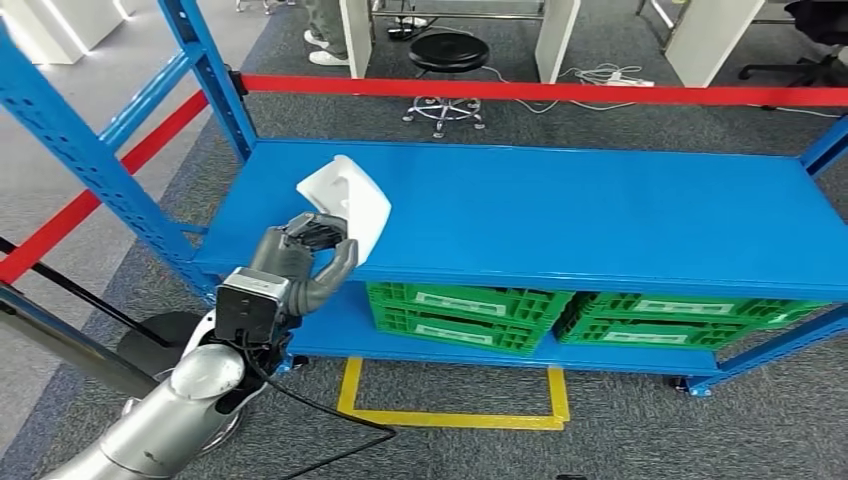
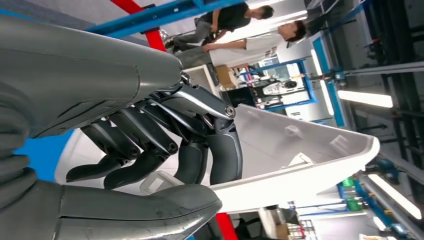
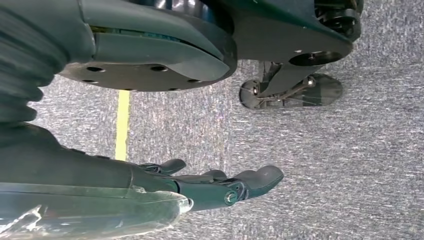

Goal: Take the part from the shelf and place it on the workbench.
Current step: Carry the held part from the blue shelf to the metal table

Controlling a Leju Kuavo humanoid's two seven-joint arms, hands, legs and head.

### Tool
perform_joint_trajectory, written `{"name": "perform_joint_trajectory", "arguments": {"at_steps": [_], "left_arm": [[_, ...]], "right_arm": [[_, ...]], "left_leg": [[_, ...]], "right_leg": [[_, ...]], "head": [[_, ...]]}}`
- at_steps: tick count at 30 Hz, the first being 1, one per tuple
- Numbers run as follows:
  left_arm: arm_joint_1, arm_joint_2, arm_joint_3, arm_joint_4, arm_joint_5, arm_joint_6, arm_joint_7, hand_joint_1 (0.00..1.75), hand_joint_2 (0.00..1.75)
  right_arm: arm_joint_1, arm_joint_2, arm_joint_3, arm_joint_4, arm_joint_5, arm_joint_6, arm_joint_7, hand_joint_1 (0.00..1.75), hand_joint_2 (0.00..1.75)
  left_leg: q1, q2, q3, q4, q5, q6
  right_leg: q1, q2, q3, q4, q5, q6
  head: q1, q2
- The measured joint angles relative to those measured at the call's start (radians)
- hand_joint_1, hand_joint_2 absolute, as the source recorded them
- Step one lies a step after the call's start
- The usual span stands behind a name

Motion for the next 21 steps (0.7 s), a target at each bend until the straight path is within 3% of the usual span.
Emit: {"name": "perform_joint_trajectory", "arguments": {"at_steps": [1, 3, 4, 5, 6, 7, 9, 10, 11, 12, 14, 15, 16, 17, 19, 20, 21], "left_arm": [[0.0, -0.001, -0.001, 0.0, 0.0, 0.0, 0.0, 1.75, 1.75], [0.0, -0.002, -0.002, 0.0, 0.0, -0.001, 0.0, 1.75, 1.75], [0.001, -0.002, -0.003, 0.0, 0.0, -0.001, 0.0, 1.75, 1.75], [0.002, -0.002, -0.003, 0.0, 0.0, -0.001, 0.0, 1.75, 1.75], [0.002, -0.002, -0.004, 0.0, 0.0, -0.001, 0.0, 1.75, 1.75], [0.003, -0.002, -0.004, 0.0, 0.001, -0.001, 0.0, 1.75, 1.75], [0.003, -0.002, -0.004, -0.001, 0.001, -0.001, 0.0, 1.75, 1.75], [0.003, -0.002, -0.004, -0.002, 0.001, -0.001, 0.0, 1.75, 1.75], [0.003, -0.002, -0.004, -0.003, 0.001, -0.001, 0.0, 1.75, 1.75], [0.002, -0.002, -0.005, -0.003, 0.001, -0.001, 0.0, 1.75, 1.75], [0.002, -0.002, -0.006, -0.004, 0.001, -0.001, 0.0, 1.75, 1.75], [0.002, -0.002, -0.006, -0.004, 0.001, -0.001, 0.0, 1.75, 1.75], [0.002, -0.001, -0.006, -0.004, 0.001, -0.001, 0.0, 1.75, 1.75], [0.002, 0.0, -0.006, -0.004, 0.001, -0.001, 0.0, 1.75, 1.75], [0.003, 0.002, -0.006, -0.004, 0.001, -0.001, 0.0, 1.75, 1.75], [0.003, 0.003, -0.006, -0.004, 0.001, -0.001, 0.0, 1.75, 1.75], [0.004, 0.003, -0.006, -0.004, 0.001, -0.001, 0.0, 1.75, 1.75]], "right_arm": [[0.0, -0.001, 0.0, 0.001, 0.0, 0.0, 0.0, 0.0, 1.75], [-0.002, -0.001, 0.0, 0.001, 0.0, 0.0, 0.0, 0.0, 1.75], [-0.003, -0.002, 0.0, 0.001, -0.001, 0.0, 0.0, 0.0, 1.75], [-0.003, -0.002, 0.0, 0.001, -0.001, 0.0, 0.0, 0.0, 1.75], [-0.003, -0.003, 0.0, 0.001, -0.001, 0.0, 0.0, 0.0, 1.75], [-0.003, -0.003, 0.0, 0.001, -0.001, 0.0, 0.0, 0.0, 1.75], [-0.004, -0.004, 0.0, 0.002, 0.0, 0.0, 0.001, 0.0, 1.75], [-0.005, -0.004, 0.0, 0.002, 0.0, 0.0, 0.001, 0.0, 1.75], [-0.005, -0.005, 0.0, 0.002, 0.001, 0.001, 0.0, 0.0, 1.75], [-0.005, -0.005, 0.0, 0.003, 0.001, 0.001, 0.0, 0.0, 1.75], [-0.002, -0.004, 0.0, 0.005, 0.001, 0.001, 0.0, 0.0, 1.75], [-0.002, -0.004, 0.0, 0.007, 0.001, 0.001, 0.001, 0.0, 1.75], [-0.002, -0.004, 0.0, 0.008, 0.001, 0.0, 0.001, 0.0, 1.75], [-0.004, -0.004, 0.0, 0.009, 0.001, 0.001, 0.001, 0.0, 1.75], [-0.005, -0.005, 0.0, 0.01, 0.0, 0.001, 0.001, 0.0, 1.75], [-0.005, -0.005, 0.0, 0.01, 0.0, 0.002, 0.001, 0.0, 1.75], [-0.005, -0.005, 0.0, 0.01, 0.0, 0.002, 0.001, 0.0, 1.75]], "left_leg": [[0.002, 0.002, -0.01, -0.002, 0.011, 0.007], [0.001, 0.004, -0.033, -0.002, 0.029, 0.016], [-0.001, 0.005, -0.046, -0.001, 0.039, 0.017], [-0.003, 0.005, -0.059, -0.001, 0.048, 0.017], [-0.004, 0.005, -0.071, 0.0, 0.057, 0.016], [-0.005, 0.005, -0.083, 0.0, 0.066, 0.015], [-0.009, 0.004, -0.1, 0.001, 0.083, 0.009], [-0.011, 0.005, -0.106, 0.002, 0.09, 0.005], [-0.012, 0.005, -0.11, 0.002, 0.098, 0.0], [-0.012, 0.006, -0.112, 0.002, 0.106, -0.006], [-0.009, 0.005, -0.114, 0.002, 0.117, -0.018], [-0.008, 0.004, -0.119, 0.01, 0.106, -0.024], [-0.007, 0.002, -0.128, 0.032, 0.076, -0.03], [-0.005, 0.001, -0.142, 0.076, 0.028, -0.036], [-0.001, 0.0, -0.169, 0.199, -0.071, -0.044], [0.0, 0.0, -0.173, 0.249, -0.091, -0.046], [0.002, 0.001, -0.164, 0.272, -0.086, -0.047]], "right_leg": [[-0.001, 0.0, -0.016, 0.035, -0.037, 0.004], [-0.001, 0.0, -0.054, 0.157, -0.134, 0.008], [-0.001, 0.0, -0.067, 0.22, -0.168, 0.01], [-0.001, 0.0, -0.067, 0.26, -0.181, 0.011], [0.0, 0.0, -0.05, 0.266, -0.173, 0.01], [0.0, 0.0, -0.014, 0.235, -0.15, 0.007], [0.002, 0.0, 0.095, 0.093, -0.114, -0.001], [0.004, 0.0, 0.143, 0.024, -0.111, -0.005], [0.006, 0.0, 0.171, -0.022, -0.116, -0.007], [0.008, 0.0, 0.179, -0.043, -0.122, -0.01], [0.009, -0.001, 0.167, -0.047, -0.111, -0.021], [0.007, -0.003, 0.163, -0.048, -0.102, -0.029], [0.005, -0.005, 0.157, -0.05, -0.091, -0.037], [0.003, -0.007, 0.147, -0.051, -0.078, -0.042], [0.004, -0.008, 0.118, -0.049, -0.055, -0.047], [0.004, -0.008, 0.101, -0.046, -0.043, -0.047], [0.004, -0.008, 0.083, -0.042, -0.033, -0.046]], "head": [[0.001, 0.0], [0.002, 0.0], [0.002, 0.0], [0.002, 0.0], [0.002, 0.0], [0.002, 0.0], [0.002, 0.0], [0.001, 0.0], [0.0, 0.0], [0.0, 0.0], [0.0, 0.0], [0.0, 0.0], [-0.002, 0.0], [-0.004, 0.0], [-0.008, 0.0], [-0.009, 0.0], [-0.009, 0.0]]}}
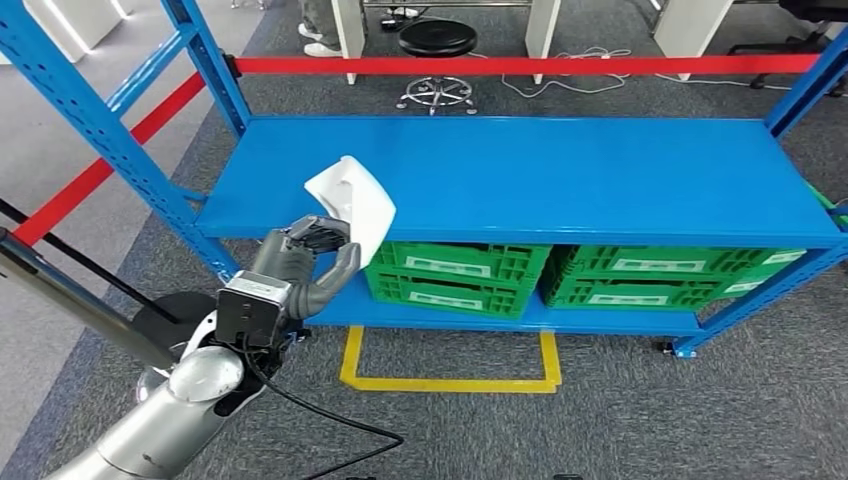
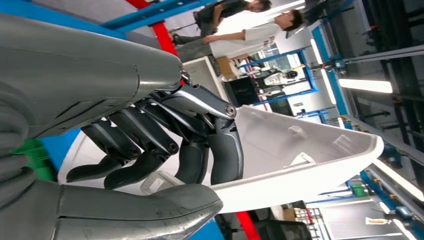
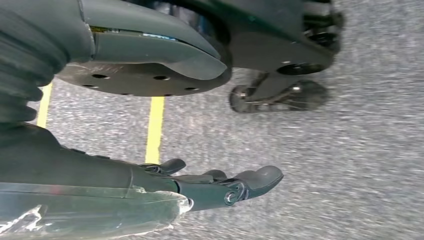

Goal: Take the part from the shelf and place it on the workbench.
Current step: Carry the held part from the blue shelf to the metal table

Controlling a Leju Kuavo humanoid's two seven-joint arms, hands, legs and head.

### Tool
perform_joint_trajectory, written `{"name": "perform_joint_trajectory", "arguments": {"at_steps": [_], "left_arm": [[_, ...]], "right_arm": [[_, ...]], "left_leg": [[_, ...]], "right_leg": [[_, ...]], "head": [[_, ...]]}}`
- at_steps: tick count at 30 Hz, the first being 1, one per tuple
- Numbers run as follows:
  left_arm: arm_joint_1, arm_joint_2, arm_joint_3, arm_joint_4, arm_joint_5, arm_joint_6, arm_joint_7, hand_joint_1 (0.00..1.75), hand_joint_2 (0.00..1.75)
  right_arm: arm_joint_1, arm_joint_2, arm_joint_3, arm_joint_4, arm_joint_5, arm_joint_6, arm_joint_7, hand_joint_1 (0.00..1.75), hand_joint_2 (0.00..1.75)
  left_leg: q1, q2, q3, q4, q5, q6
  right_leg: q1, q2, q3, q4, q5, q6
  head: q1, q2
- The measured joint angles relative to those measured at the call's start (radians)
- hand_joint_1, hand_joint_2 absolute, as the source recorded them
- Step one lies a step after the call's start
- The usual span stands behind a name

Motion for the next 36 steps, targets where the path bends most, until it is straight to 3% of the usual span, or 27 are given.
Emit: {"name": "perform_joint_trajectory", "arguments": {"at_steps": [1, 3, 5, 6, 8, 9, 10, 11, 13, 14, 15, 16, 18, 20, 21, 22, 23, 25, 26, 28, 29, 30, 31, 32, 34, 36], "left_arm": [[0.0, 0.001, 0.0, 0.0, 0.0, 0.0, 0.0, 1.75, 1.75], [-0.001, 0.001, 0.0, 0.0, 0.0, 0.0, 0.0, 1.75, 1.75], [-0.002, 0.0, 0.0, -0.001, -0.002, 0.001, 0.0, 1.75, 1.75], [-0.003, 0.0, -0.001, -0.002, -0.002, 0.001, 0.0, 1.75, 1.75], [-0.004, 0.001, -0.001, -0.003, -0.003, 0.001, 0.0, 1.75, 1.75], [-0.005, 0.002, -0.001, -0.003, -0.003, 0.002, 0.0, 1.75, 1.75], [-0.005, 0.001, -0.001, -0.003, -0.003, 0.002, 0.0, 1.75, 1.75], [-0.005, 0.001, -0.001, -0.003, -0.003, 0.002, 0.0, 1.75, 1.75], [-0.005, 0.0, -0.002, -0.002, -0.003, 0.002, 0.0, 1.75, 1.75], [-0.005, 0.0, -0.002, -0.002, -0.003, 0.002, 0.0, 1.75, 1.75], [-0.005, 0.0, -0.002, -0.002, -0.003, 0.002, 0.0, 1.75, 1.75], [-0.005, 0.0, -0.002, -0.002, -0.003, 0.002, 0.0, 1.75, 1.75], [-0.004, 0.0, -0.002, -0.002, -0.003, 0.002, 0.0, 1.75, 1.75], [-0.005, 0.0, -0.002, -0.002, -0.003, 0.002, 0.0, 1.75, 1.75], [-0.006, -0.001, -0.002, -0.002, -0.003, 0.002, 0.001, 1.75, 1.75], [-0.006, -0.001, -0.002, -0.002, -0.003, 0.002, 0.001, 1.75, 1.75], [-0.007, -0.001, -0.003, -0.002, -0.003, 0.002, 0.001, 1.75, 1.75], [-0.006, 0.0, -0.003, -0.002, -0.003, 0.002, 0.002, 1.75, 1.75], [-0.006, 0.0, -0.003, -0.002, -0.003, 0.002, 0.002, 1.75, 1.75], [-0.005, 0.001, -0.003, -0.002, -0.003, 0.002, 0.002, 1.75, 1.75], [-0.004, 0.002, -0.003, -0.002, -0.003, 0.002, 0.002, 1.75, 1.75], [-0.004, 0.003, -0.003, -0.002, -0.003, 0.002, 0.002, 1.75, 1.75], [-0.003, 0.003, -0.003, -0.001, -0.003, 0.002, 0.002, 1.75, 1.75], [-0.003, 0.004, -0.003, -0.001, -0.002, 0.002, 0.002, 1.75, 1.75], [-0.003, 0.004, -0.003, -0.001, -0.002, 0.002, 0.002, 1.75, 1.75], [-0.006, 0.003, -0.003, -0.002, -0.003, 0.002, 0.002, 1.75, 1.75]], "right_arm": [[0.0, 0.0, 0.0, 0.0, 0.0, 0.0, 0.0, 0.0, 1.75], [-0.001, 0.0, 0.0, 0.001, 0.0, 0.0, 0.0, 0.0, 1.75], [-0.003, 0.0, 0.0, 0.001, 0.0, 0.0, -0.001, 0.0, 1.75], [-0.004, 0.0, 0.0, 0.001, 0.0, -0.001, -0.001, 0.0, 1.75], [-0.004, 0.0, 0.0, 0.002, 0.0, -0.001, -0.002, 0.0, 1.75], [-0.004, 0.0, 0.0, 0.002, 0.0, -0.001, -0.002, 0.0, 1.75], [-0.004, 0.0, 0.0, 0.002, -0.001, -0.001, -0.002, 0.0, 1.75], [-0.004, 0.0, 0.0, 0.002, -0.001, -0.002, -0.002, 0.0, 1.75], [-0.005, -0.001, 0.0, 0.002, -0.001, -0.002, -0.002, 0.0, 1.75], [-0.006, -0.001, 0.0, 0.002, -0.001, -0.002, -0.001, 0.0, 1.75], [-0.006, -0.002, 0.0, 0.002, -0.001, -0.002, -0.001, 0.0, 1.75], [-0.006, -0.003, 0.0, 0.002, -0.001, -0.002, -0.001, 0.0, 1.75], [-0.005, -0.004, 0.0, 0.002, -0.001, -0.002, -0.001, 0.0, 1.75], [-0.006, -0.005, 0.0, 0.003, 0.0, -0.002, -0.001, 0.0, 1.75], [-0.006, -0.005, 0.0, 0.003, 0.0, -0.002, -0.001, 0.0, 1.75], [-0.006, -0.005, 0.0, 0.005, 0.0, -0.002, -0.001, 0.0, 1.75], [-0.005, -0.005, 0.0, 0.006, 0.0, -0.003, -0.001, 0.0, 1.75], [-0.004, -0.005, 0.0, 0.009, 0.0, -0.004, -0.001, 0.0, 1.75], [-0.004, -0.005, -0.001, 0.01, 0.0, -0.004, -0.001, 0.0, 1.75], [-0.005, -0.005, -0.001, 0.01, 0.0, -0.004, -0.001, 0.0, 1.75], [-0.005, -0.005, -0.001, 0.01, 0.0, -0.004, -0.001, 0.0, 1.75], [-0.005, -0.005, -0.001, 0.01, 0.0, -0.004, -0.001, 0.0, 1.75], [-0.005, -0.005, -0.001, 0.01, 0.0, -0.004, -0.001, 0.0, 1.75], [-0.005, -0.005, -0.001, 0.011, 0.0, -0.004, -0.001, 0.0, 1.75], [-0.005, -0.004, -0.001, 0.011, 0.0, -0.004, -0.001, 0.0, 1.75], [-0.005, -0.002, -0.001, 0.013, 0.0, -0.004, -0.002, 0.0, 1.75]], "left_leg": [[0.001, 0.0, 0.023, -0.008, 0.022, 0.0], [0.002, 0.0, 0.113, -0.111, 0.063, 0.005], [-0.001, -0.001, 0.197, -0.234, 0.056, 0.015], [-0.003, -0.001, 0.215, -0.267, 0.046, 0.021], [-0.005, 0.0, 0.211, -0.284, 0.053, 0.034], [-0.004, 0.002, 0.205, -0.286, 0.063, 0.041], [-0.003, 0.004, 0.196, -0.289, 0.075, 0.048], [-0.002, 0.006, 0.184, -0.291, 0.087, 0.054], [-0.004, 0.007, 0.155, -0.29, 0.11, 0.062], [-0.006, 0.007, 0.138, -0.289, 0.122, 0.062], [-0.007, 0.007, 0.121, -0.288, 0.135, 0.062], [-0.009, 0.007, 0.105, -0.287, 0.147, 0.061], [-0.011, 0.006, 0.076, -0.286, 0.169, 0.057], [-0.015, 0.006, 0.057, -0.284, 0.188, 0.049], [-0.016, 0.006, 0.052, -0.284, 0.198, 0.045], [-0.016, 0.007, 0.048, -0.285, 0.209, 0.04], [-0.015, 0.007, 0.045, -0.287, 0.218, 0.035], [-0.012, 0.005, 0.034, -0.274, 0.199, 0.023], [-0.011, 0.004, 0.024, -0.242, 0.163, 0.017], [-0.008, 0.004, -0.006, -0.122, 0.063, 0.008], [-0.007, 0.004, -0.019, -0.054, 0.027, 0.006], [-0.007, 0.004, -0.023, -0.007, 0.015, 0.006], [-0.007, 0.004, -0.012, 0.009, 0.025, 0.008], [-0.008, 0.004, 0.015, -0.01, 0.05, 0.013], [-0.013, 0.003, 0.107, -0.132, 0.092, 0.034], [-0.02, 0.003, 0.178, -0.246, 0.093, 0.051]], "right_leg": [[0.0, 0.0, -0.018, 0.005, 0.009, 0.002], [0.001, 0.001, -0.049, 0.017, 0.026, 0.008], [0.003, 0.001, -0.068, 0.025, 0.041, 0.017], [0.004, 0.001, -0.074, 0.026, 0.05, 0.022], [0.002, 0.001, -0.08, 0.021, 0.069, 0.034], [0.0, 0.002, -0.086, 0.023, 0.063, 0.039], [-0.001, 0.003, -0.095, 0.039, 0.039, 0.044], [-0.002, 0.004, -0.109, 0.077, -0.004, 0.048], [-0.002, 0.005, -0.14, 0.2, -0.104, 0.054], [-0.002, 0.005, -0.148, 0.26, -0.131, 0.055], [-0.002, 0.005, -0.146, 0.298, -0.134, 0.056], [-0.002, 0.005, -0.129, 0.306, -0.115, 0.055], [-0.002, 0.005, -0.046, 0.222, -0.06, 0.049], [0.001, 0.006, 0.064, 0.069, -0.063, 0.044], [0.003, 0.007, 0.099, 0.013, -0.077, 0.042], [0.005, 0.008, 0.115, -0.017, -0.087, 0.04], [0.005, 0.008, 0.111, -0.026, -0.085, 0.035], [0.004, 0.004, 0.097, -0.026, -0.067, 0.019], [0.003, 0.002, 0.089, -0.027, -0.058, 0.01], [0.004, 0.0, 0.07, -0.024, -0.042, 0.0], [0.005, 0.0, 0.056, -0.021, -0.034, -0.002], [0.007, 0.0, 0.042, -0.018, -0.025, -0.003], [0.009, 0.0, 0.028, -0.014, -0.017, -0.003], [0.011, 0.0, 0.015, -0.009, -0.011, -0.003], [0.016, 0.001, -0.005, 0.0, -0.001, -0.002], [0.017, 0.001, -0.017, 0.006, 0.01, 0.006]], "head": [[0.0, 0.0], [0.0, 0.0], [0.0, 0.0], [0.001, 0.0], [0.001, 0.0], [0.001, 0.0], [0.003, 0.0], [0.004, 0.0], [0.007, 0.0], [0.007, 0.0], [0.007, 0.0], [0.007, 0.0], [0.007, 0.0], [0.006, 0.0], [0.005, 0.0], [0.005, 0.0], [0.005, 0.0], [0.004, 0.0], [0.003, 0.0], [0.002, 0.0], [0.001, 0.0], [0.001, 0.0], [0.001, 0.0], [0.001, 0.0], [0.002, 0.0], [0.004, 0.0]]}}
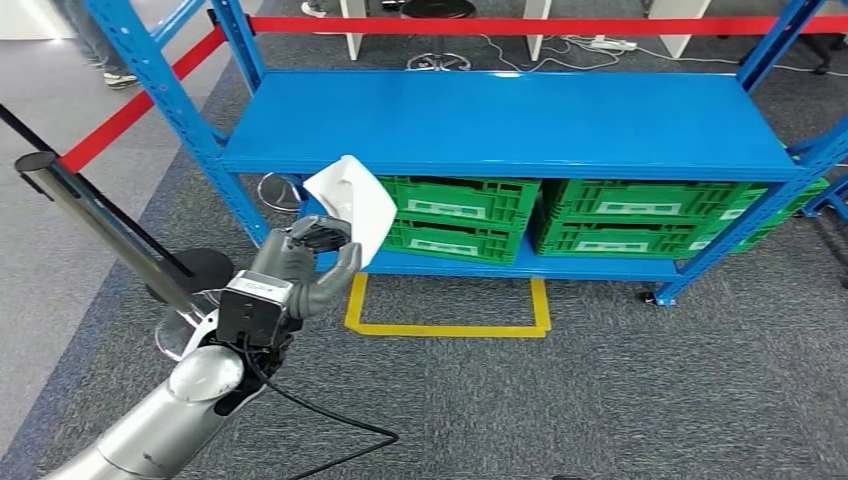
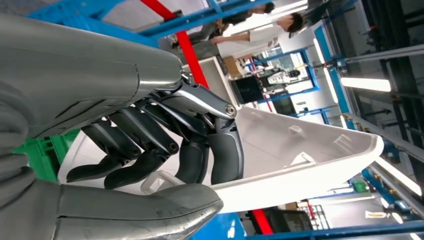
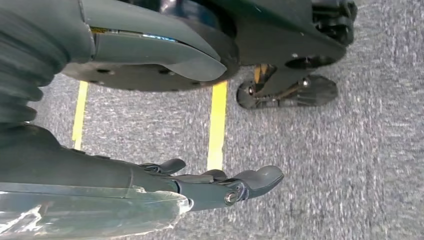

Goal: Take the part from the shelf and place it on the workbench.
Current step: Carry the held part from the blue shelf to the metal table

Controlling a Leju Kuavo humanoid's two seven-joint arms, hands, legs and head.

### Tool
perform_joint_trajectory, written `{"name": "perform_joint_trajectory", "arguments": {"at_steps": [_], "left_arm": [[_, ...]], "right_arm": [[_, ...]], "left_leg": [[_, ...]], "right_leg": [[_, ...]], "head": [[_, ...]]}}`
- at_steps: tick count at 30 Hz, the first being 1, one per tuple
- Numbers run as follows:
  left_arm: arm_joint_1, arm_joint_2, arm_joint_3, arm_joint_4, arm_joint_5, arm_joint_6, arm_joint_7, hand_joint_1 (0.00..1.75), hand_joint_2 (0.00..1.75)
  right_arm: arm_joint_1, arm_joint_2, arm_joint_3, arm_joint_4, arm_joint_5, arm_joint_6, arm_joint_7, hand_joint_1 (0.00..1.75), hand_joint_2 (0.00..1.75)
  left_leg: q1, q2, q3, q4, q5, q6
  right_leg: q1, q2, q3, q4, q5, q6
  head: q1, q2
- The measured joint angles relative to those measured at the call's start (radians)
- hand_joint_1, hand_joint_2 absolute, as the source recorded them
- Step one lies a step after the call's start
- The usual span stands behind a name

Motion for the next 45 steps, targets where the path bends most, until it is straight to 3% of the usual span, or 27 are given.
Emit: {"name": "perform_joint_trajectory", "arguments": {"at_steps": [2, 4, 6, 8, 9, 10, 11, 13, 15, 17, 19, 20, 23, 25, 26, 27, 29, 31, 33, 35, 37, 39, 40, 41, 42, 43, 45], "left_arm": [[-0.001, 0.0, 0.0, 0.0, 0.0, 0.0, 0.0, 1.75, 1.75], [-0.003, -0.001, 0.0, 0.0, 0.0, 0.0, 0.0, 1.75, 1.75], [-0.004, -0.002, -0.001, 0.001, 0.0, 0.0, 0.0, 1.75, 1.75], [-0.004, -0.003, -0.001, 0.003, 0.001, 0.0, 0.0, 1.75, 1.75], [-0.003, -0.003, -0.001, 0.004, 0.001, 0.0, 0.0, 1.75, 1.75], [-0.003, -0.003, -0.001, 0.005, 0.001, 0.0, 0.0, 1.75, 1.75], [-0.003, -0.003, -0.002, 0.006, 0.001, 0.0, 0.0, 1.75, 1.75], [-0.003, -0.004, -0.002, 0.007, 0.002, 0.0, 0.0, 1.75, 1.75], [-0.004, -0.004, -0.002, 0.007, 0.001, 0.0, 0.0, 1.75, 1.75], [-0.005, -0.004, -0.002, 0.007, 0.001, 0.0, 0.0, 1.75, 1.75], [-0.005, -0.004, -0.002, 0.007, 0.001, 0.0, 0.0, 1.75, 1.75], [-0.005, -0.004, -0.002, 0.007, 0.002, 0.0, 0.0, 1.75, 1.75], [-0.004, -0.004, -0.002, 0.008, 0.005, 0.0, 0.0, 1.75, 1.75], [-0.002, -0.003, -0.002, 0.01, 0.006, 0.001, 0.0, 1.75, 1.75], [-0.001, -0.003, -0.003, 0.01, 0.005, 0.003, 0.0, 1.75, 1.75], [0.0, -0.003, -0.002, 0.01, 0.004, 0.005, 0.0, 1.75, 1.75], [0.0, -0.003, -0.002, 0.01, 0.001, 0.009, 0.0, 1.75, 1.75], [0.001, -0.003, 0.0, 0.01, -0.002, 0.016, -0.001, 1.75, 1.75], [0.0, -0.004, 0.0, 0.01, -0.007, 0.024, -0.001, 1.75, 1.75], [-0.001, -0.009, 0.0, 0.01, -0.01, 0.029, -0.001, 1.75, 1.75], [0.0, -0.011, 0.001, 0.011, -0.01, 0.031, -0.001, 1.75, 1.75], [0.002, -0.01, 0.002, 0.014, -0.006, 0.033, 0.0, 1.75, 1.75], [0.003, -0.01, 0.002, 0.016, -0.004, 0.033, 0.0, 1.75, 1.75], [0.003, -0.01, 0.002, 0.017, -0.002, 0.034, 0.001, 1.75, 1.75], [0.004, -0.011, 0.002, 0.018, -0.001, 0.034, 0.001, 1.75, 1.75], [0.003, -0.011, 0.003, 0.019, -0.001, 0.034, 0.001, 1.75, 1.75], [0.002, -0.011, 0.005, 0.019, -0.001, 0.034, 0.001, 1.75, 1.75]], "right_arm": [[0.0, 0.001, 0.0, 0.002, 0.0, 0.0, 0.0, 0.0, 1.75], [0.0, 0.001, 0.0, 0.002, 0.0, 0.0, 0.0, 0.0, 1.75], [-0.001, 0.0, 0.0, 0.002, 0.0, -0.001, 0.0, 0.0, 1.75], [-0.002, -0.001, 0.0, 0.002, -0.001, -0.003, -0.001, 0.0, 1.75], [-0.002, -0.002, 0.0, 0.002, -0.001, -0.004, -0.001, 0.0, 1.75], [-0.002, -0.003, 0.0, 0.002, -0.001, -0.004, -0.002, 0.0, 1.75], [-0.002, -0.004, 0.0, 0.002, -0.002, -0.004, -0.002, 0.0, 1.75], [-0.002, -0.004, 0.0, 0.002, -0.003, -0.004, -0.003, 0.0, 1.75], [-0.001, -0.005, 0.0, 0.002, -0.006, -0.002, -0.005, 0.0, 1.75], [0.0, -0.005, 0.0, 0.002, -0.009, 0.0, -0.006, 0.0, 1.75], [0.002, -0.005, -0.001, 0.003, -0.011, 0.001, -0.007, 0.0, 1.75], [0.003, -0.005, -0.001, 0.003, -0.011, 0.001, -0.007, 0.0, 1.75], [0.004, -0.005, -0.003, 0.002, -0.013, 0.001, -0.006, 0.0, 1.75], [0.005, -0.005, -0.005, 0.002, -0.015, 0.003, -0.002, 0.0, 1.75], [0.006, -0.005, -0.007, 0.002, -0.016, 0.004, -0.001, 0.0, 1.75], [0.006, -0.005, -0.008, 0.002, -0.016, 0.005, 0.001, 0.0, 1.75], [0.005, -0.004, -0.01, 0.002, -0.016, 0.008, 0.002, 0.0, 1.75], [0.002, -0.003, -0.01, 0.002, -0.016, 0.01, 0.003, 0.0, 1.75], [0.003, -0.002, -0.011, 0.002, -0.016, 0.011, 0.003, 0.0, 1.75], [0.005, -0.003, -0.012, 0.002, -0.016, 0.011, 0.004, 0.0, 1.75], [0.004, -0.003, -0.013, 0.002, -0.016, 0.01, 0.004, 0.0, 1.75], [0.003, -0.003, -0.014, 0.001, -0.016, 0.01, 0.004, 0.0, 1.75], [0.002, -0.003, -0.014, 0.0, -0.016, 0.01, 0.004, 0.0, 1.75], [0.003, -0.003, -0.014, 0.0, -0.016, 0.01, 0.004, 0.0, 1.75], [0.003, -0.003, -0.014, 0.0, -0.016, 0.01, 0.004, 0.0, 1.75], [0.004, -0.003, -0.014, -0.001, -0.016, 0.01, 0.005, 0.0, 1.75], [0.003, -0.003, -0.014, -0.003, -0.016, 0.011, 0.005, 0.0, 1.75]], "left_leg": [[-0.004, 0.0, 0.013, -0.036, -0.003, 0.004], [0.001, 0.002, 0.009, -0.056, 0.009, 0.01], [0.008, 0.003, -0.003, -0.071, 0.023, 0.016], [0.009, 0.004, -0.027, -0.069, 0.039, 0.016], [0.009, 0.004, -0.038, -0.068, 0.047, 0.014], [0.01, 0.004, -0.048, -0.067, 0.054, 0.011], [0.012, 0.004, -0.058, -0.065, 0.06, 0.007], [0.014, 0.004, -0.077, -0.057, 0.072, -0.003], [0.012, 0.002, -0.093, -0.044, 0.081, -0.014], [0.008, 0.002, -0.103, -0.035, 0.092, -0.022], [0.01, 0.002, -0.114, -0.023, 0.086, -0.031], [0.012, 0.001, -0.125, 0.0, 0.062, -0.036], [0.015, 0.001, -0.184, 0.172, -0.056, -0.048], [0.015, 0.001, -0.201, 0.253, -0.081, -0.047], [0.015, 0.0, -0.184, 0.242, -0.065, -0.043], [0.014, -0.005, -0.151, 0.195, -0.036, -0.037], [0.015, -0.043, -0.071, 0.065, 0.012, -0.021], [0.016, -0.073, -0.033, -0.006, 0.022, -0.012], [0.017, -0.059, -0.031, -0.021, 0.02, -0.011], [0.022, -0.035, -0.033, -0.033, 0.02, -0.006], [0.023, -0.011, -0.038, -0.039, 0.025, -0.001], [0.021, 0.013, -0.043, -0.038, 0.028, 0.002], [0.019, 0.026, -0.045, -0.037, 0.029, 0.003], [0.019, 0.038, -0.046, -0.036, 0.03, 0.003], [0.018, 0.049, -0.047, -0.036, 0.031, 0.002], [0.017, 0.059, -0.046, -0.035, 0.031, 0.001], [0.01, 0.077, -0.048, -0.031, 0.032, -0.005]], "right_leg": [[-0.003, -0.001, -0.007, 0.0, 0.013, 0.012], [-0.003, 0.0, -0.022, 0.011, 0.0, 0.024], [-0.005, 0.003, -0.054, 0.084, -0.072, 0.034], [-0.011, 0.004, -0.091, 0.216, -0.153, 0.045], [-0.013, 0.004, -0.1, 0.27, -0.168, 0.049], [-0.016, 0.004, -0.095, 0.293, -0.156, 0.053], [-0.019, 0.004, -0.073, 0.279, -0.123, 0.057], [-0.026, 0.004, 0.012, 0.164, -0.066, 0.065], [-0.027, 0.007, 0.095, 0.036, -0.072, 0.063], [-0.026, 0.012, 0.12, -0.008, -0.093, 0.051], [-0.028, 0.011, 0.108, -0.006, -0.088, 0.034], [-0.029, 0.01, 0.102, -0.006, -0.082, 0.023], [-0.027, 0.014, 0.081, -0.005, -0.064, 0.003], [-0.024, 0.022, 0.067, -0.002, -0.054, 0.001], [-0.022, 0.028, 0.061, 0.0, -0.051, 0.001], [-0.02, 0.036, 0.057, 0.001, -0.048, 0.001], [-0.018, 0.053, 0.05, 0.005, -0.043, 0.004], [-0.019, 0.071, 0.04, 0.007, -0.036, 0.014], [-0.02, 0.088, 0.027, 0.009, -0.028, 0.026], [-0.018, 0.071, 0.003, 0.034, -0.044, 0.036], [-0.017, 0.033, -0.045, 0.13, -0.101, 0.044], [-0.019, 0.018, -0.1, 0.258, -0.155, 0.051], [-0.019, 0.016, -0.111, 0.29, -0.161, 0.054], [-0.019, 0.014, -0.101, 0.28, -0.147, 0.054], [-0.019, 0.008, -0.071, 0.231, -0.118, 0.053], [-0.018, -0.008, -0.029, 0.157, -0.086, 0.05], [-0.01, -0.05, 0.039, 0.035, -0.05, 0.039]], "head": [[0.0, 0.0], [0.0, 0.0], [0.003, 0.0], [0.005, 0.0], [0.005, 0.0], [0.005, 0.0], [0.005, 0.0], [0.006, 0.0], [0.006, 0.0], [0.005, 0.0], [0.004, 0.0], [0.003, 0.0], [0.0, 0.0], [0.0, 0.0], [0.0, 0.0], [-0.001, 0.0], [0.001, 0.0], [0.0, 0.0], [-0.002, 0.0], [0.002, 0.0], [0.008, 0.0], [0.011, 0.0], [0.01, 0.0], [0.011, 0.0], [0.011, 0.0], [0.011, 0.0], [0.01, 0.0]]}}
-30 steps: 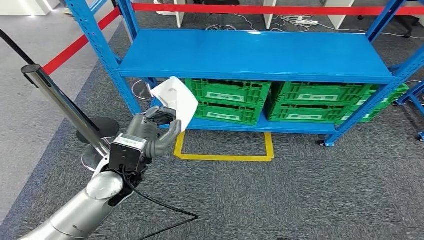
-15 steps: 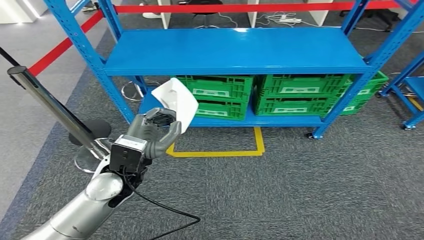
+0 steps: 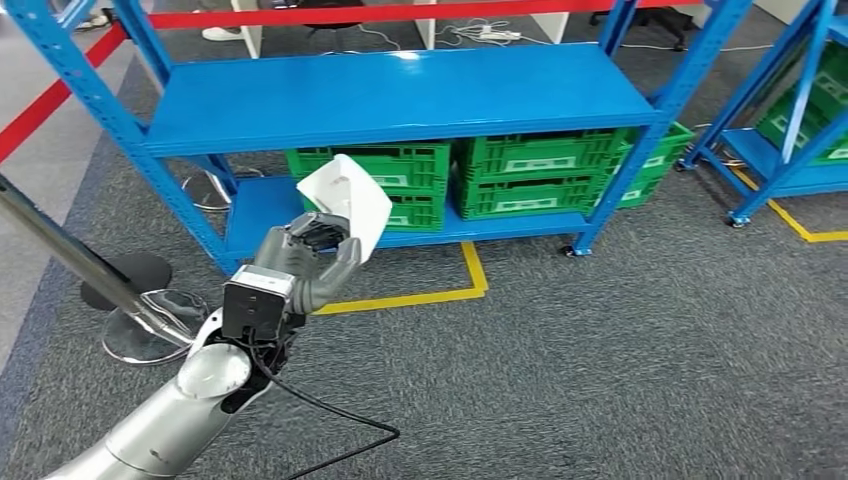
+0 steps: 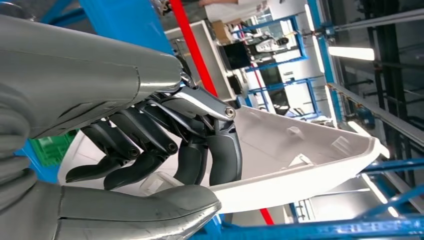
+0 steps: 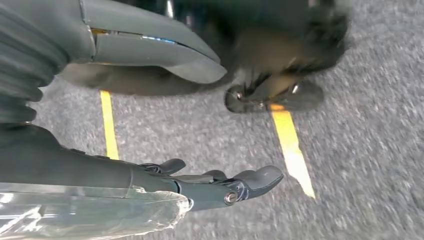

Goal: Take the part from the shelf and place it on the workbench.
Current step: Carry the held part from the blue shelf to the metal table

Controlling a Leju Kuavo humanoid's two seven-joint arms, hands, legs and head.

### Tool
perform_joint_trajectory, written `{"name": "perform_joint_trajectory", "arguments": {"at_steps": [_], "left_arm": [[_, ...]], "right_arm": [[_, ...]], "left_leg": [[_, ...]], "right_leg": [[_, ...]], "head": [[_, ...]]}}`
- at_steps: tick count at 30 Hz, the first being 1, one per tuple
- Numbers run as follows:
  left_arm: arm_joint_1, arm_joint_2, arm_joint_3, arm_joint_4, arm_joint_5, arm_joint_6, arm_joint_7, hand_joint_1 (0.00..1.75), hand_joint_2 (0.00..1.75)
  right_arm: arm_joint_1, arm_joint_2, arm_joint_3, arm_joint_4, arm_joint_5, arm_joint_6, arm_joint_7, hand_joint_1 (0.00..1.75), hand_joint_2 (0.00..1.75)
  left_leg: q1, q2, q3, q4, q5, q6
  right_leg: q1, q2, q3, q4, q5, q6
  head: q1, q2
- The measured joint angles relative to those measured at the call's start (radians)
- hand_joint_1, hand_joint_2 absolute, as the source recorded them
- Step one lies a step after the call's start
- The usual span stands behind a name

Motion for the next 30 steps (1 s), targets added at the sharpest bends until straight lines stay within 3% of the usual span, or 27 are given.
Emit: {"name": "perform_joint_trajectory", "arguments": {"at_steps": [2, 4, 6, 8, 9, 10, 11, 13, 15, 17, 19, 21, 23, 25, 26, 27, 28, 30], "left_arm": [[-0.001, 0.0, 0.002, 0.0, 0.0, 0.0, 0.0, 1.75, 1.75], [-0.002, 0.0, 0.002, 0.0, 0.0, 0.0, 0.0, 1.75, 1.75], [-0.005, 0.0, 0.002, 0.0, 0.002, 0.0, 0.001, 1.75, 1.75], [-0.007, 0.001, 0.004, 0.002, 0.007, 0.0, 0.002, 1.75, 1.75], [-0.007, 0.002, 0.005, 0.003, 0.012, 0.001, 0.003, 1.75, 1.75], [-0.007, 0.002, 0.006, 0.004, 0.017, 0.002, 0.003, 1.75, 1.75], [-0.007, 0.002, 0.006, 0.005, 0.023, 0.003, 0.003, 1.75, 1.75], [-0.008, 0.001, 0.008, 0.005, 0.039, 0.007, 0.003, 1.75, 1.75], [-0.011, -0.001, 0.009, 0.005, 0.06, 0.007, 0.003, 1.75, 1.75], [-0.014, -0.004, 0.01, 0.004, 0.085, 0.002, 0.003, 1.75, 1.75], [-0.017, -0.007, 0.009, 0.003, 0.103, -0.005, 0.003, 1.75, 1.75], [-0.02, -0.01, 0.009, 0.001, 0.111, -0.007, 0.001, 1.75, 1.75], [-0.022, -0.011, 0.01, -0.002, 0.116, -0.008, -0.002, 1.75, 1.75], [-0.019, -0.01, 0.011, -0.003, 0.117, -0.008, -0.002, 1.75, 1.75], [-0.019, -0.01, 0.011, -0.003, 0.117, -0.008, -0.002, 1.75, 1.75], [-0.018, -0.01, 0.011, -0.003, 0.115, -0.008, -0.004, 1.75, 1.75], [-0.019, -0.01, 0.011, -0.003, 0.111, -0.007, -0.006, 1.75, 1.75], [-0.02, -0.009, 0.013, -0.006, 0.096, -0.003, -0.014, 1.75, 1.75]], "right_arm": [[0.0, 0.0, 0.0, -0.001, 0.0, 0.001, 0.0, 0.0, 1.75], [0.003, 0.0, 0.0, -0.001, 0.0, 0.001, 0.0, 0.0, 1.75], [0.004, 0.0, 0.0, -0.001, -0.001, 0.001, 0.0, 0.0, 1.75], [0.002, 0.0, -0.001, -0.001, -0.002, 0.002, 0.0, 0.0, 1.75], [0.001, 0.0, -0.001, -0.001, -0.002, 0.002, -0.001, 0.0, 1.75], [0.001, 0.0, -0.001, -0.001, -0.003, 0.002, 0.0, 0.0, 1.75], [0.002, 0.0, -0.002, -0.001, -0.004, 0.002, 0.0, 0.0, 1.75], [0.004, 0.0, -0.003, -0.001, -0.006, 0.002, 0.0, 0.0, 1.75], [0.003, 0.001, -0.004, -0.002, -0.01, 0.003, 0.0, 0.0, 1.75], [0.004, 0.002, -0.005, -0.005, -0.012, 0.006, 0.004, 0.0, 1.75], [0.011, 0.002, -0.008, -0.011, -0.011, 0.013, 0.01, 0.0, 1.75], [0.017, 0.003, -0.013, -0.017, -0.008, 0.017, 0.016, 0.0, 1.75], [0.017, 0.004, -0.017, -0.023, -0.004, 0.019, 0.018, 0.0, 1.75], [0.016, 0.004, -0.02, -0.027, -0.003, 0.019, 0.019, 0.0, 1.75], [0.017, 0.004, -0.02, -0.029, -0.002, 0.019, 0.02, 0.0, 1.75], [0.018, 0.004, -0.021, -0.03, -0.002, 0.02, 0.021, 0.0, 1.75], [0.019, 0.004, -0.022, -0.032, 0.0, 0.02, 0.021, 0.0, 1.75], [0.017, 0.004, -0.023, -0.035, 0.004, 0.021, 0.021, 0.0, 1.75]], "left_leg": [[-0.005, 0.018, -0.004, 0.003, 0.004, -0.009], [-0.004, 0.028, -0.006, 0.007, 0.002, -0.018], [0.001, -0.006, -0.022, 0.047, -0.034, -0.029], [0.006, -0.053, -0.069, 0.165, -0.106, -0.038], [0.008, -0.062, -0.095, 0.229, -0.135, -0.04], [0.008, -0.066, -0.113, 0.275, -0.149, -0.04], [0.008, -0.068, -0.113, 0.281, -0.14, -0.039], [0.009, -0.082, -0.063, 0.193, -0.078, -0.033], [0.012, -0.125, -0.002, 0.074, -0.032, -0.025], [0.013, -0.149, 0.017, 0.025, -0.03, -0.02], [0.014, -0.131, 0.015, 0.017, -0.029, -0.012], [0.016, -0.108, 0.013, 0.011, -0.021, -0.001], [0.015, -0.082, 0.01, 0.009, -0.018, 0.005], [0.012, -0.053, 0.007, 0.01, -0.018, 0.006], [0.012, -0.039, 0.007, 0.01, -0.018, 0.007], [0.011, -0.026, 0.007, 0.01, -0.018, 0.006], [0.011, -0.014, 0.007, 0.01, -0.018, 0.006], [0.006, 0.005, 0.007, 0.012, -0.02, 0.002]], "right_leg": [[0.007, -0.011, 0.011, -0.031, 0.004, -0.012], [0.004, 0.011, 0.003, -0.031, 0.013, -0.026], [0.0, 0.03, -0.002, -0.034, 0.023, -0.04], [-0.003, 0.052, -0.011, -0.035, 0.032, -0.049], [-0.002, 0.064, -0.016, -0.034, 0.035, -0.05], [-0.002, 0.077, -0.02, -0.033, 0.038, -0.049], [-0.002, 0.09, -0.024, -0.032, 0.041, -0.048], [-0.002, 0.117, -0.028, -0.028, 0.045, -0.044], [0.0, 0.141, -0.035, -0.022, 0.047, -0.038], [-0.001, 0.16, -0.049, -0.017, 0.053, -0.026], [-0.005, 0.172, -0.063, -0.015, 0.058, -0.013], [-0.003, 0.139, -0.087, 0.023, 0.033, -0.004], [-0.002, 0.086, -0.141, 0.14, -0.031, 0.004], [-0.003, 0.066, -0.191, 0.259, -0.079, 0.009], [-0.003, 0.063, -0.193, 0.274, -0.078, 0.01], [-0.003, 0.059, -0.174, 0.247, -0.059, 0.009], [-0.003, 0.05, -0.136, 0.185, -0.028, 0.007], [0.003, 0.01, -0.056, 0.044, 0.015, -0.001]], "head": [[-0.001, 0.0], [-0.001, 0.0], [-0.003, 0.0], [-0.006, 0.0], [-0.006, 0.0], [-0.006, 0.0], [-0.006, 0.0], [-0.006, 0.0], [-0.006, 0.0], [-0.005, 0.0], [-0.005, 0.0], [0.001, 0.0], [0.008, 0.0], [0.009, 0.0], [0.01, 0.0], [0.01, 0.0], [0.01, 0.0], [0.01, 0.0]]}}
